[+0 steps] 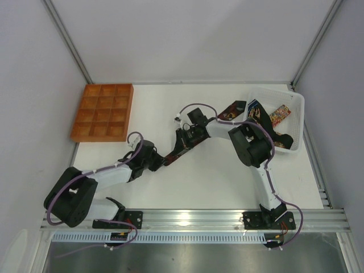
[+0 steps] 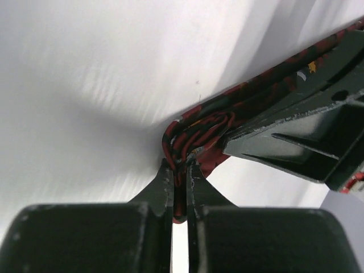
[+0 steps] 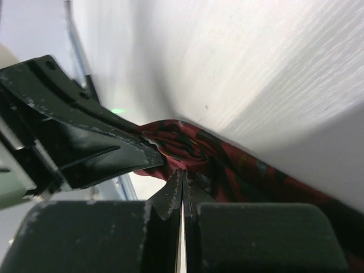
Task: Roll the ties
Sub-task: Roll the tie
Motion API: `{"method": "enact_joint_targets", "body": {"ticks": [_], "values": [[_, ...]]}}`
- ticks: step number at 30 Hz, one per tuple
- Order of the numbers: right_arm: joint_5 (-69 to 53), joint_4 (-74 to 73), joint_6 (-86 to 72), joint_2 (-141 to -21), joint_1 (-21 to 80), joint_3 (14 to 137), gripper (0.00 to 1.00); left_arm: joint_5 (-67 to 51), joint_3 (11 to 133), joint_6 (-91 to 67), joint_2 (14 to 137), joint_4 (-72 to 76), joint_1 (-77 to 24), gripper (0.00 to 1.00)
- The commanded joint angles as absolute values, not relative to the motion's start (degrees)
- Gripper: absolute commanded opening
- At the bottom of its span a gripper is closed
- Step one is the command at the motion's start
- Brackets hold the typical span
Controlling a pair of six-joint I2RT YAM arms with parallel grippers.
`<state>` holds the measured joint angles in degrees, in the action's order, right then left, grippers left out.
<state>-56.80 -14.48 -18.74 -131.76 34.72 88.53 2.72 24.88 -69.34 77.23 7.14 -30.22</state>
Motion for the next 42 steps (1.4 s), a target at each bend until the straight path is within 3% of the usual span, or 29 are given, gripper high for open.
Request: {"method": "enact_joint_targets", "body": {"ticks": [1, 8, 18, 35, 42], "values": [[-43.07, -13.71, -20.74, -125.09, 37.87, 85.44, 0.0, 6.15, 24.08, -65.22, 72.17, -5.61, -29.88, 0.0], [-34.19, -15.29, -20.57, -120.76, 44.54, 84.02, 0.0, 9.31, 24.17, -65.04, 58.72, -21.43, -29.88, 0.0], [-29.7, -17.66, -19.95, -123.04, 50.18, 89.2, 0.0, 10.11, 24.43, -65.21, 53.27, -32.43, -29.88, 0.0], [-32.96, -15.48, -21.53, -127.53, 52.64, 90.97, 0.0, 11.6, 29.62, -65.92, 52.21, -35.51, -29.88, 0.01], [-34.28, -13.27, -23.73, -129.11, 54.31, 91.4, 0.0, 12.39, 34.44, -64.95, 57.03, -38.49, -29.88, 0.01]]}}
